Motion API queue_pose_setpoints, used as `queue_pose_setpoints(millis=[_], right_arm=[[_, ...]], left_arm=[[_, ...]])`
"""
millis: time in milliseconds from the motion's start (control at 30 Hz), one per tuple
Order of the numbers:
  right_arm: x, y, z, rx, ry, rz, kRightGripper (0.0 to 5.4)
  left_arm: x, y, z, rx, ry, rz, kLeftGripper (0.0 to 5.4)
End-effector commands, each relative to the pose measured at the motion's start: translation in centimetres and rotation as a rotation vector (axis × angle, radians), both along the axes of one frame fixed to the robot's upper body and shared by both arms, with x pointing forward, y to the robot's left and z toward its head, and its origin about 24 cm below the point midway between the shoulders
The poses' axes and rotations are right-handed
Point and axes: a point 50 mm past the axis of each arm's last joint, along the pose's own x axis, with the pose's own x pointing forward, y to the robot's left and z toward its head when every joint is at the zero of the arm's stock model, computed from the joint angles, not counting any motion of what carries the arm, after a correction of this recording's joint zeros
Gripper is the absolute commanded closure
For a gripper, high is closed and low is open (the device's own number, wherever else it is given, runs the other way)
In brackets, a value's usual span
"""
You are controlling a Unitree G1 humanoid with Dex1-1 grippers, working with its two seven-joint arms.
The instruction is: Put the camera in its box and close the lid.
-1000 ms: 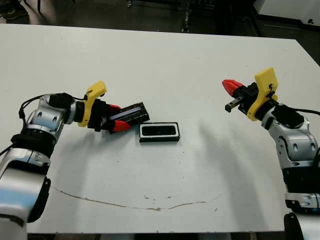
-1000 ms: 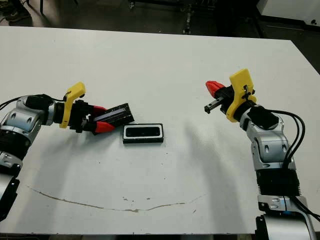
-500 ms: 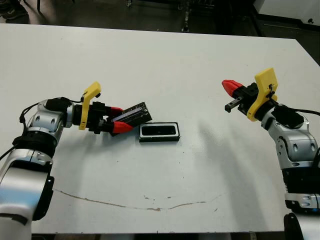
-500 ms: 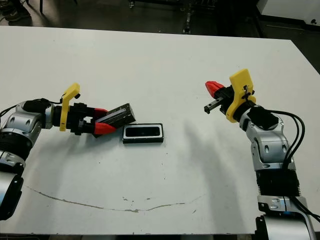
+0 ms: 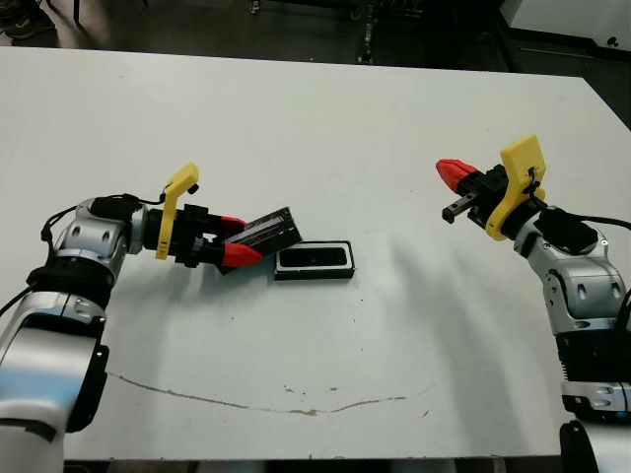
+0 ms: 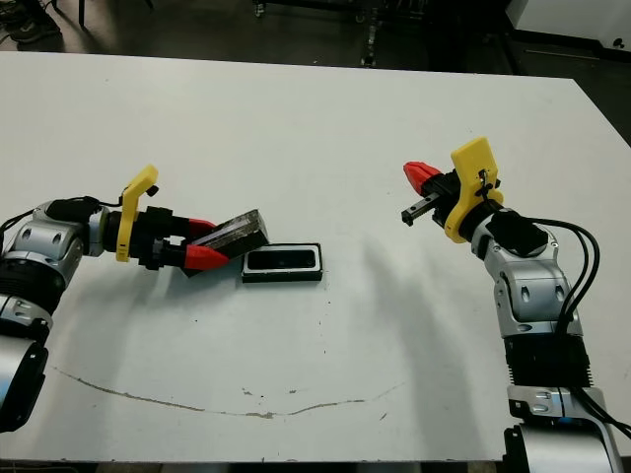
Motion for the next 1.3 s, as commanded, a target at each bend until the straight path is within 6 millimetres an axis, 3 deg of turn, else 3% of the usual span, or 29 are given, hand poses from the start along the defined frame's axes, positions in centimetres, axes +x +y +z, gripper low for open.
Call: queue_pose_setpoints(millis=[33, 467, 1300], right_arm=[[-0.4, -0.5, -0.8, -0.011, 0.03, -0.007, 5.4], [-0.4, -0.5, -0.7, -0.023, 0.033, -0.016, 5.4], [-0.2, -0.7, -0.8, -0.005, 0.033, -0.007, 5.4]], left_arm=[[-0.4, -0.5, -1.1, 0.026, 0.043, -0.028, 2.22], [-1.0, -1.2, -2.3, 0.049, 0.056, -0.081, 2.22], [-2.5, -3.4, -4.3, 0.122, -0.123, -0.019, 2.22]])
